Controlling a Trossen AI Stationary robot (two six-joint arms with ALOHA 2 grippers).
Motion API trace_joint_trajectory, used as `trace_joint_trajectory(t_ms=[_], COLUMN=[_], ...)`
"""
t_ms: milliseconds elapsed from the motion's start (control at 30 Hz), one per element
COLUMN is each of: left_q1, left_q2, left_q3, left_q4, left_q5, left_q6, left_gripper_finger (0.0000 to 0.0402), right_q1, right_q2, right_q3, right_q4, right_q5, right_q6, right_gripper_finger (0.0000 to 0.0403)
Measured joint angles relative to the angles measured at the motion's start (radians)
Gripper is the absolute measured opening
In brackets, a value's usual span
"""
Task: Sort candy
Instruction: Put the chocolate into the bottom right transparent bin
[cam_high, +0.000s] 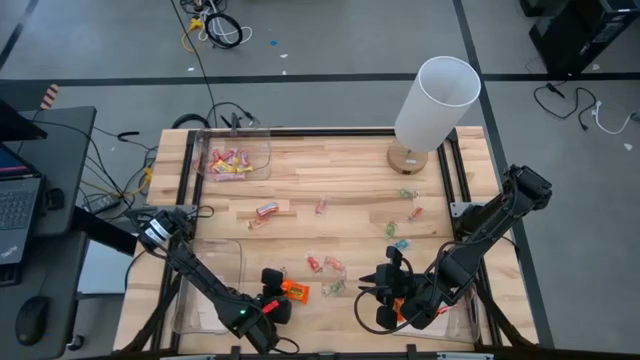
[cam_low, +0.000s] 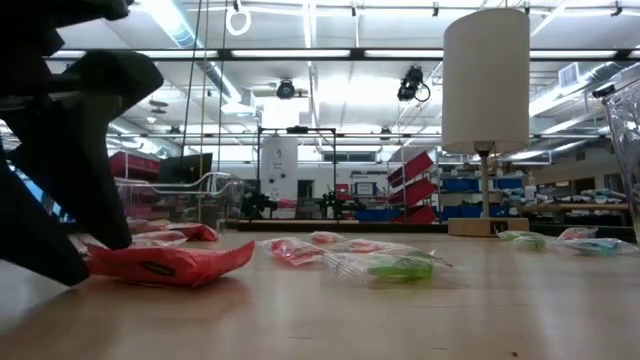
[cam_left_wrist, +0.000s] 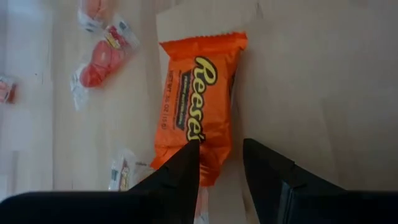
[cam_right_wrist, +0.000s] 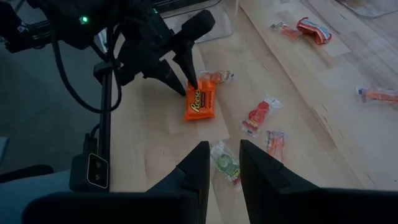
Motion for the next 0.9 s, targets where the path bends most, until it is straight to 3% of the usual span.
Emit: trace_joint_trajectory(t_ms=[367,500,667,900], left_q1=[0.006,0.006,0.006,0.007], left_q2=[-0.001,-0.002,-0.001,0.0], left_q3=[-0.021,-0.032,-0.033,-0.033], left_q4=[-0.015,0.022,0.038,0.053], left_q5=[-0.005,-0.003,0.007,-0.011], left_q6=[-0.054,-0.044,-0.023,-0.021], left_gripper_finger=[0.012,0.0087,0.0016,0.0002], right_q1=[-0.011,-0.011,-0.011,-0.011], right_q2=[0.0,0.0,0.0,0.0], right_q3=[0.0,0.0,0.0,0.0], right_q4=[0.0,0.0,0.0,0.0], right_q5=[0.0,0.0,0.0,0.0], right_q6=[-0.003,-0.003,-0.005,-0.007], right_gripper_finger=[0.0074,0.0074,0.0074,0.0074])
